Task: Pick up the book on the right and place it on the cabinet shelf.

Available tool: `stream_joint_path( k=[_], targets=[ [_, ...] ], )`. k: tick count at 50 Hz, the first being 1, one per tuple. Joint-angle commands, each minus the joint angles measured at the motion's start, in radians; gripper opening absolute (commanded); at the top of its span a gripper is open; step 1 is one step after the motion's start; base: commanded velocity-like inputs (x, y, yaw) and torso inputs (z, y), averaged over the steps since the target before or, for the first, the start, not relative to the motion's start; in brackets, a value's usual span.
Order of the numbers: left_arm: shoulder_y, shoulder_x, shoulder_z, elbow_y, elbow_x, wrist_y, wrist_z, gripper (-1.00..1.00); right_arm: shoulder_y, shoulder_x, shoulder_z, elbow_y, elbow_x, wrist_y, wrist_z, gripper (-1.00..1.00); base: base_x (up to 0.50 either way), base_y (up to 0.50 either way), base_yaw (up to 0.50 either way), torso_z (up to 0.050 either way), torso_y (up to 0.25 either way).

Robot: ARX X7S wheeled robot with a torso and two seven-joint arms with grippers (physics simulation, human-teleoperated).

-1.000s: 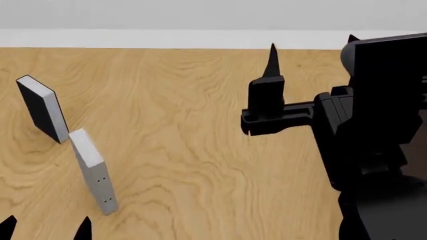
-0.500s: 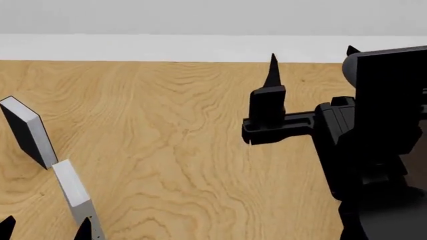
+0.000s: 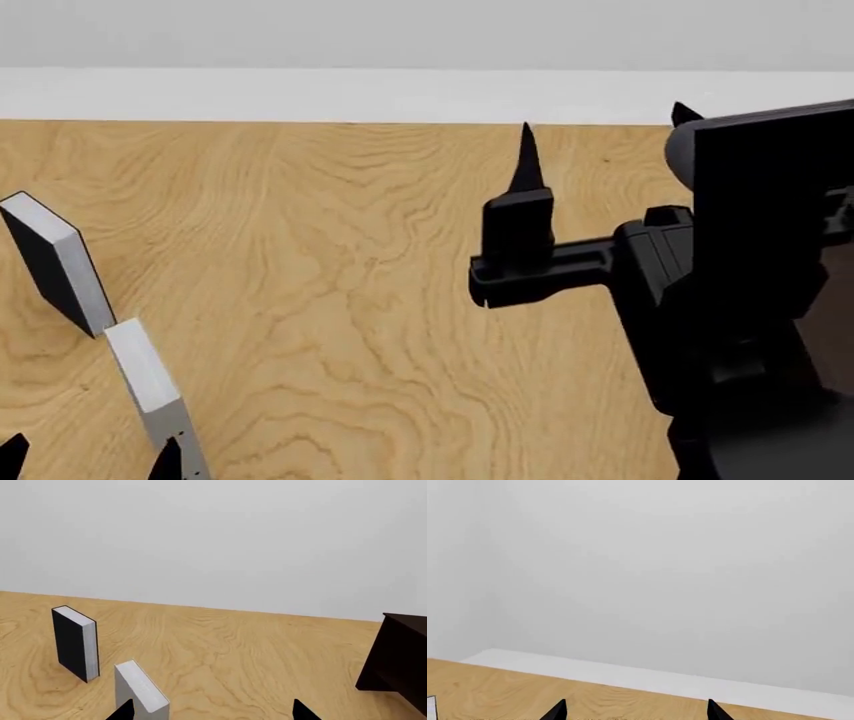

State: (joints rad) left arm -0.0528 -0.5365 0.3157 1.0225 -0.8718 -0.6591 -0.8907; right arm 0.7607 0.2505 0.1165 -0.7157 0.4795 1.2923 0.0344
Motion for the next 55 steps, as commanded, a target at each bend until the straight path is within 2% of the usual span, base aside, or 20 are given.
stream_joint_path(
  k=[1,8,9,10,29,33,38,39,45,49,51,55],
  targets=[
    [0.0,-0.01,0.011,-0.001,0.002,0.014,-0.006,1.0,-0.004,0.001,-0.003,-0.002,0.008,-0.002,0.0,1.0,0.0,0.0,0.0,0.0,0.0],
    [0.0,-0.01,0.011,-0.001,0.002,0.014,-0.006,1.0,-0.004,0.001,-0.003,-0.002,0.008,-0.002,0.0,1.0,0.0,0.0,0.0,0.0,0.0],
    [0.001,-0.058,0.069,0.018,0.001,0.07,-0.03,1.0,-0.009,-0.111,0.002,0.12,-0.179,-0.134,-0.033,1.0,0.0,0.0,0.0,0.0,0.0],
    [-0.016,-0.05,0.061,-0.014,-0.01,0.064,-0.04,1.0,-0.003,-0.041,-0.001,-0.013,-0.11,0.016,-0.091,1.0,0.0,0.0,0.0,0.0,0.0],
    [-0.015,-0.068,0.078,-0.021,-0.005,0.081,-0.045,1.0,0.014,-0.026,0.005,-0.048,-0.079,0.069,-0.09,1.0,0.0,0.0,0.0,0.0,0.0],
    [-0.013,-0.072,0.081,-0.021,-0.003,0.085,-0.046,1.0,0.024,-0.021,0.016,-0.085,-0.058,0.123,-0.093,1.0,0.0,0.0,0.0,0.0,0.0],
    [-0.005,-0.078,0.082,-0.025,0.0,0.094,-0.046,1.0,0.056,0.019,0.041,-0.171,0.003,0.267,-0.116,1.0,0.0,0.0,0.0,0.0,0.0],
    [-0.005,-0.078,0.083,-0.026,0.001,0.095,-0.047,1.0,0.055,0.038,0.05,-0.174,0.048,0.277,-0.09,1.0,0.0,0.0,0.0,0.0,0.0],
    [-0.003,-0.081,0.086,-0.032,0.004,0.101,-0.048,1.0,0.092,0.211,0.175,-0.087,0.757,0.276,0.387,1.0,0.0,0.0,0.0,0.0,0.0],
    [-0.003,-0.083,0.089,-0.032,0.003,0.102,-0.051,1.0,0.117,0.31,0.186,-0.036,1.089,0.255,0.615,1.0,0.0,0.0,0.0,0.0,0.0],
    [-0.002,-0.085,0.089,-0.033,0.001,0.102,-0.054,1.0,0.128,0.374,0.156,-0.027,1.227,0.232,0.695,1.0,0.0,0.0,0.0,0.0,0.0],
    [-0.002,-0.086,0.09,-0.033,-0.003,0.104,-0.059,1.0,0.12,0.463,0.136,-0.028,1.375,0.174,0.768,1.0,0.0,0.0,0.0,0.0,0.0]
  ],
)
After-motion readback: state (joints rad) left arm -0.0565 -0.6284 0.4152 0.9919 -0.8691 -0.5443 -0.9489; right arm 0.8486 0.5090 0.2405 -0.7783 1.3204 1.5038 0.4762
